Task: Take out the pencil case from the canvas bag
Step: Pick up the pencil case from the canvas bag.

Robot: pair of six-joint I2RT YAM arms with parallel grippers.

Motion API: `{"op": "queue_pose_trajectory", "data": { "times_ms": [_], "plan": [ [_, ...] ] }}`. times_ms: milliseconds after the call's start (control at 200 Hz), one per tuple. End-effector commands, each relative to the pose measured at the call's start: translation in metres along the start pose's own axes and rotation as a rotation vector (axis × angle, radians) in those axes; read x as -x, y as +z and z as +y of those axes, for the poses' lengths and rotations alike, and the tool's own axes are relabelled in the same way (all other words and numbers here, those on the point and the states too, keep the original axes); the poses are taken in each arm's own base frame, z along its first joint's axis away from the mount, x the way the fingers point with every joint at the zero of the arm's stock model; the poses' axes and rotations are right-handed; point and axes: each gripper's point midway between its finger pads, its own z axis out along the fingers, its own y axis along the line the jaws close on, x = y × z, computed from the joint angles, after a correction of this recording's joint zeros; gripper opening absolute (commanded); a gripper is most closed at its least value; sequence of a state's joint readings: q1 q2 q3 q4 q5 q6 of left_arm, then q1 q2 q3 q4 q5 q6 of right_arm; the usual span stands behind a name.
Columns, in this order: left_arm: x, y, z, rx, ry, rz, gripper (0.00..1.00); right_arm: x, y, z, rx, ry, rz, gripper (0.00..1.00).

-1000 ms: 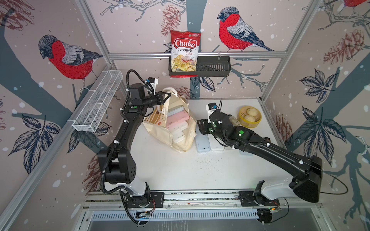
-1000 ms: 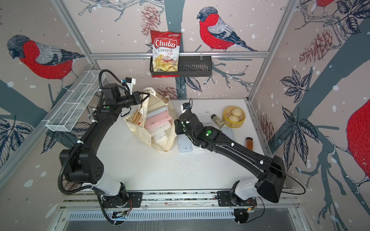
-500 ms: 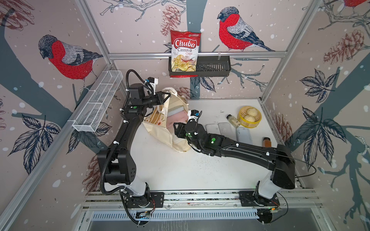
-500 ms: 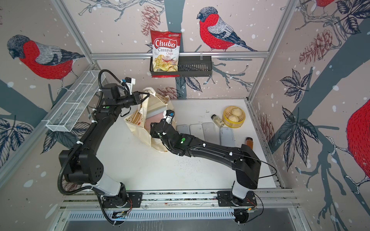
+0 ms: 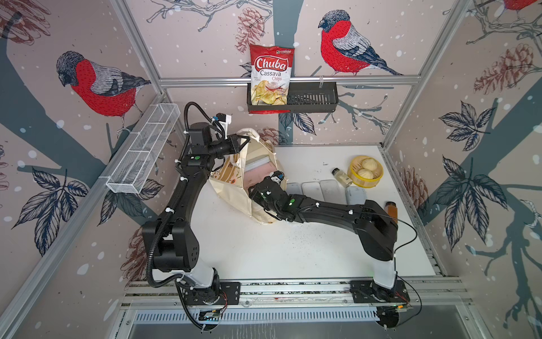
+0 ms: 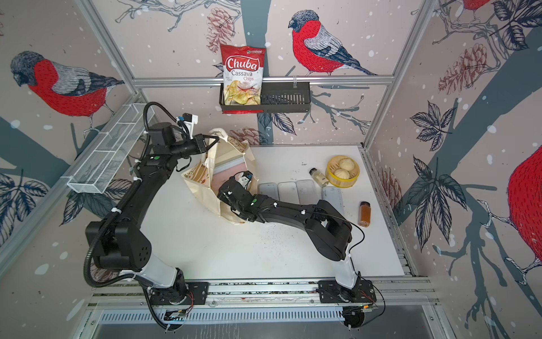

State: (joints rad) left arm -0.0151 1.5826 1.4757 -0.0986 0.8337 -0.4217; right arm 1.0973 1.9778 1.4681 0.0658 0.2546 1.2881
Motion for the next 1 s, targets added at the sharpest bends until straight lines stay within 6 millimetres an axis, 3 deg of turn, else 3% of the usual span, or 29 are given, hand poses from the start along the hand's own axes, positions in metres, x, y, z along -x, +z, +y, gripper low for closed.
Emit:
{"op": "queue_pose_trajectory", "data": {
  "times_ms": [0, 390, 625, 996],
  "plan": [
    [0.017, -0.005, -0.015, -0.045, 0.055, -0.054, 0.00, 0.001, 0.006, 0.004, 0.022, 0.055, -0.005, 0.54],
    [0.015, -0.003, -0.014, -0.052, 0.046, -0.051, 0.00, 0.005, 0.031, -0.035, -0.021, 0.132, 0.016, 0.53],
    [0.014, -0.003, -0.013, -0.055, 0.041, -0.049, 0.00, 0.008, 0.039, -0.043, -0.016, 0.174, 0.001, 0.51],
    [0.013, -0.001, -0.012, -0.060, 0.031, -0.049, 0.00, 0.007, 0.057, -0.055, -0.050, 0.216, -0.045, 0.56]
  ]
}}
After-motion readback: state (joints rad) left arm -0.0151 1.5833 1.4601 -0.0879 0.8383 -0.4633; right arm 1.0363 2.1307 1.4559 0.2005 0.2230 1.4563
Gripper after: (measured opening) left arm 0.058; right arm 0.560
